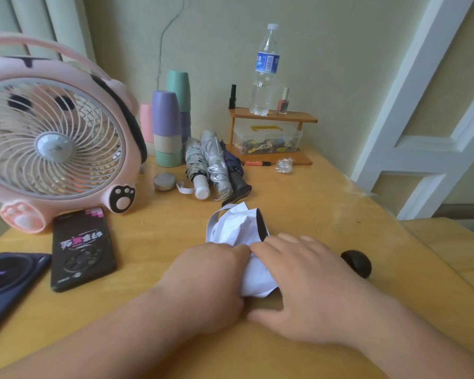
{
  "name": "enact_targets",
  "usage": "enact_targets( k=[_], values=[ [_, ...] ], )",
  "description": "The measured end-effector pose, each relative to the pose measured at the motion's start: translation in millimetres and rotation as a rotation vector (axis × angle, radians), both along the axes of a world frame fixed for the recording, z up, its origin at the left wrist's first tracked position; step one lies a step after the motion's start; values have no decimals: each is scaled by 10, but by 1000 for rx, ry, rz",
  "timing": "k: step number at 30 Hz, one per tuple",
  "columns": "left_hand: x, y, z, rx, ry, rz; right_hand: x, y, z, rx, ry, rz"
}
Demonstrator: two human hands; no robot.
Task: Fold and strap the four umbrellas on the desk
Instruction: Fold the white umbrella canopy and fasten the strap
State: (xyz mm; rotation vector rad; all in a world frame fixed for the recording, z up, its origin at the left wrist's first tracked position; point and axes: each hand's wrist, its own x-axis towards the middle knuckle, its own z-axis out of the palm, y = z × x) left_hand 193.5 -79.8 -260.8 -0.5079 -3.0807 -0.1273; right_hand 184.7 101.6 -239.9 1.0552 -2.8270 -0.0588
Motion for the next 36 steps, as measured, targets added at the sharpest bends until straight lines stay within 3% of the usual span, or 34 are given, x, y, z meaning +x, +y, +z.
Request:
enact_targets(
  k=[2,4,9,12,15,18,20,21,24,27,31,34,36],
  values=[
    [8,32,126,-58,-37,22,23,-101,0,52,66,-13],
    [19,72,322,-172,-58,-2,-12,-168,71,48,-29,-109],
    [-88,167,1013,-433,122,-98,-333,-93,696,-146,-595,-226],
    [-122,274,1199,-463,49,-64,-410,-26,938,-176,-810,-155],
    [-190,293,1243,-325,-164,7,-340,-74,940,-81,-563,-154],
    [-270,116,1283,162,-623,78,-188,-111,827,1,50,-124],
    [-201,60,1326,278,-705,-7,-146,-63,778,-100,120,-101],
    [-161,63,1345,304,-630,-16,-149,-21,779,-133,69,-113],
    [-29,75,1420,352,-140,34,-188,75,773,-236,-66,-119],
    [121,90,1391,508,185,84,-189,74,716,-532,-162,-119],
    [192,91,1275,548,235,23,-99,-11,638,-697,-401,11],
    [199,-4,1255,634,92,27,26,82,625,-749,-443,-52],
    [177,-83,1212,811,43,53,101,156,620,-662,-397,-69]
  ],
)
